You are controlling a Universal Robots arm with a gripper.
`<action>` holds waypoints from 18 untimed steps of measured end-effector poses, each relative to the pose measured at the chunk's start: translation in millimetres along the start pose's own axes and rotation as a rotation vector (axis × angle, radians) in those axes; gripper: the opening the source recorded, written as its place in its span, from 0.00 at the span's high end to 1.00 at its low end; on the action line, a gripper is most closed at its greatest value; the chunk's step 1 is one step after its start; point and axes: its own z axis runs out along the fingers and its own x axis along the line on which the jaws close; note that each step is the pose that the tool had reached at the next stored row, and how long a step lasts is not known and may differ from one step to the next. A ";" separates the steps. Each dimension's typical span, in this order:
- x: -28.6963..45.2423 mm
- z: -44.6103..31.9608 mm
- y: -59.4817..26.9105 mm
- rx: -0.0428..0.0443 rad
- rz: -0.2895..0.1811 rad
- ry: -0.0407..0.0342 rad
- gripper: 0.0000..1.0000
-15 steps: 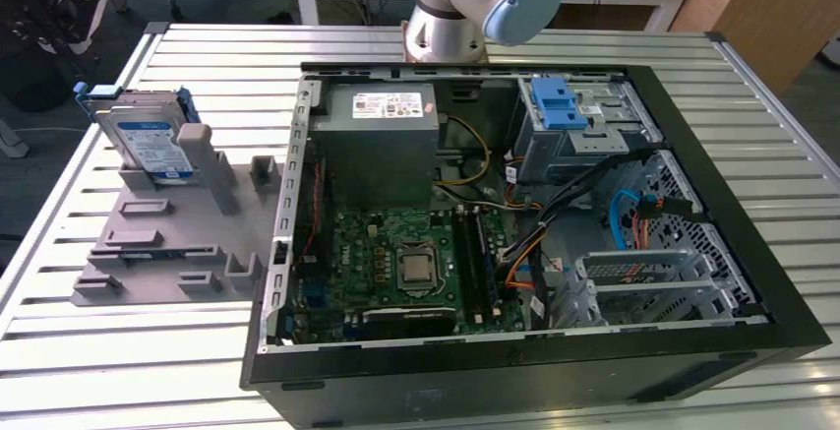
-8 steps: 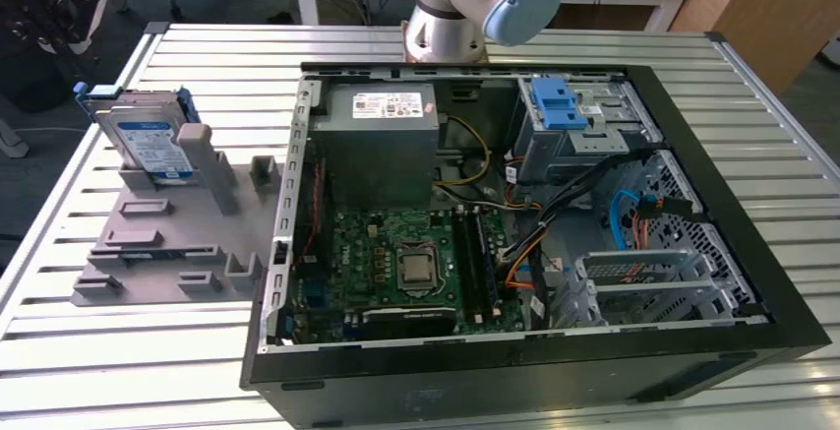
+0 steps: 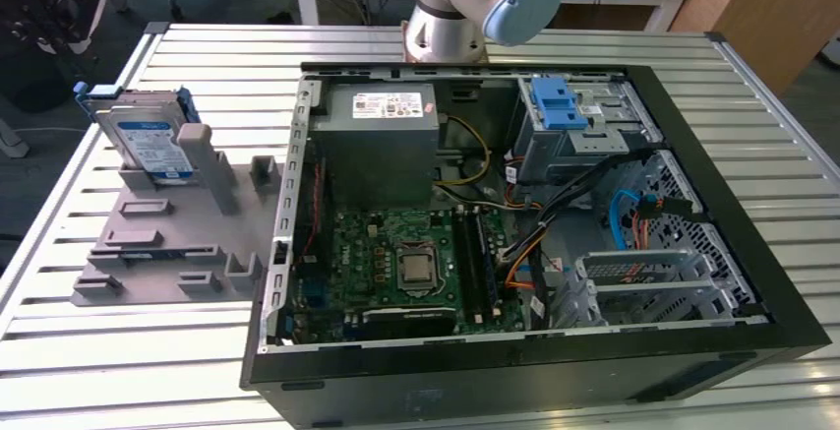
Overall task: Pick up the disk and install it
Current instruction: 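Pick up the disk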
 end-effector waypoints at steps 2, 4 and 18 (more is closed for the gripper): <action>0.1 0.0 0.0 -0.0002 -0.015 0.0007 0.89; 0.1 0.0 0.0 -0.0005 -0.031 0.0014 0.89; 0.1 0.0 0.0 -0.0021 -0.137 0.0060 0.89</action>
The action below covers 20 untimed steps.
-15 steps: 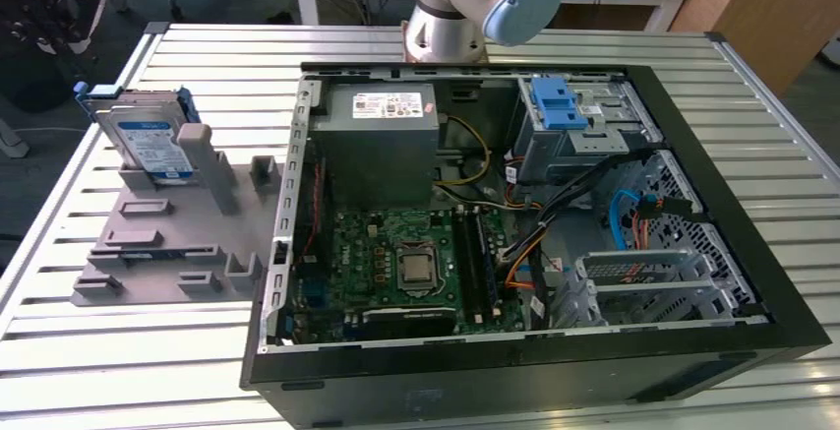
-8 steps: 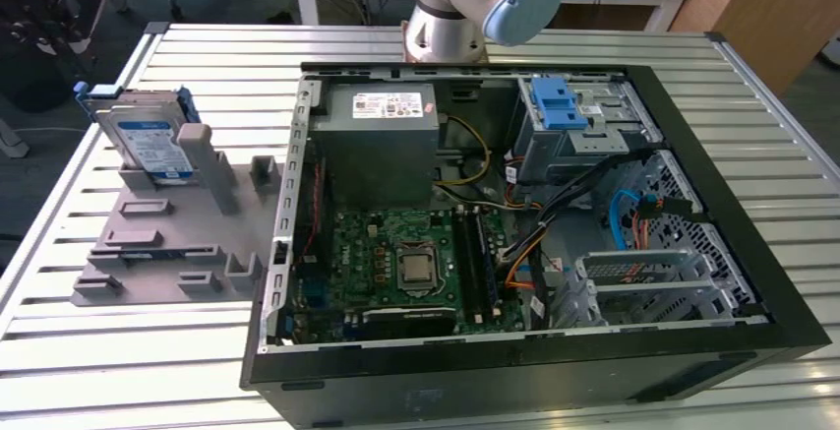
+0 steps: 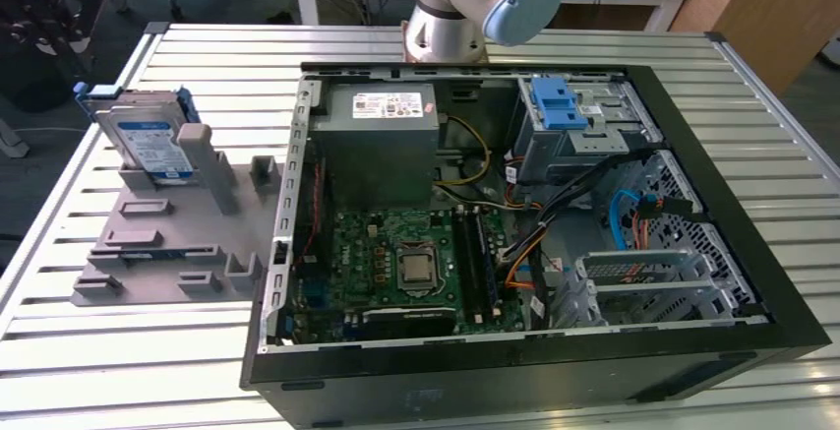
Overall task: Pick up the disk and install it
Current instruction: 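Pick up the disk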
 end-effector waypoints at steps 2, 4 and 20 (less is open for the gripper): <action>0.0 0.0 0.0 -0.0003 -0.016 0.0007 0.89; 0.0 0.0 0.0 -0.0005 -0.030 0.0013 0.89; 0.3 0.0 0.1 -0.0022 -0.144 0.0063 0.89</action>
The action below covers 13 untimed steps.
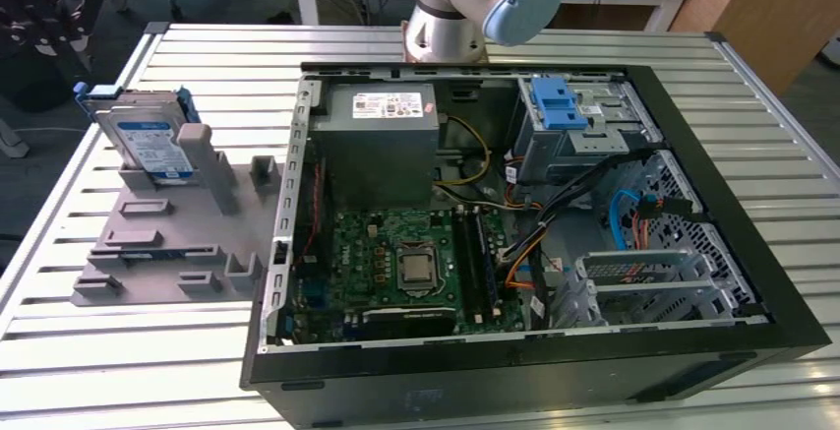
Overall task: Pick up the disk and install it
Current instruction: 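Pick up the disk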
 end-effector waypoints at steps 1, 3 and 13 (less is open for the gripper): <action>0.0 0.0 0.0 -0.0001 -0.007 0.0003 0.89; 0.1 0.0 0.0 -0.0003 -0.020 0.0009 0.89; 0.1 0.0 0.0 -0.0013 -0.090 0.0039 0.89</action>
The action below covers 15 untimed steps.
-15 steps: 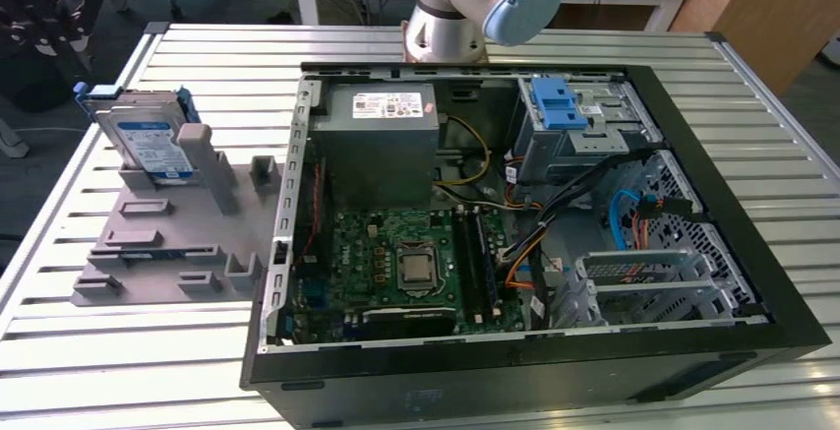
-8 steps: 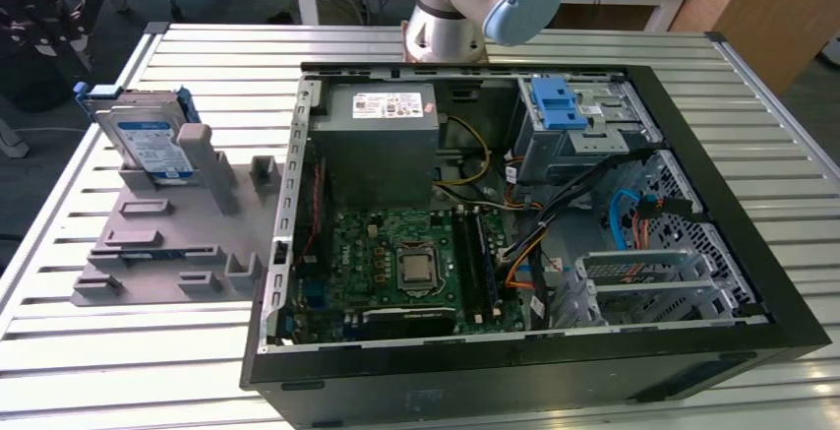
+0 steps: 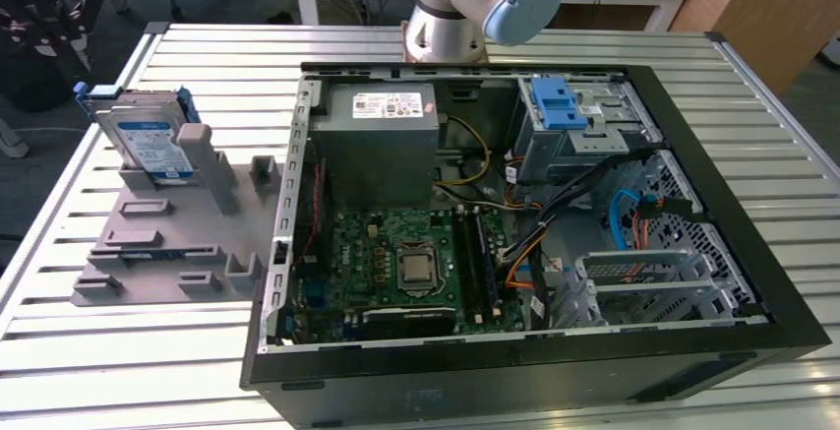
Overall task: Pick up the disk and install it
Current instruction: 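Pick up the disk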
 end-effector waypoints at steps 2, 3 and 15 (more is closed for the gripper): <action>0.0 0.0 0.0 -0.0002 -0.013 0.0006 0.89; 0.0 0.0 0.0 -0.0003 -0.020 0.0009 0.89; 0.2 0.0 0.1 -0.0015 -0.101 0.0044 0.89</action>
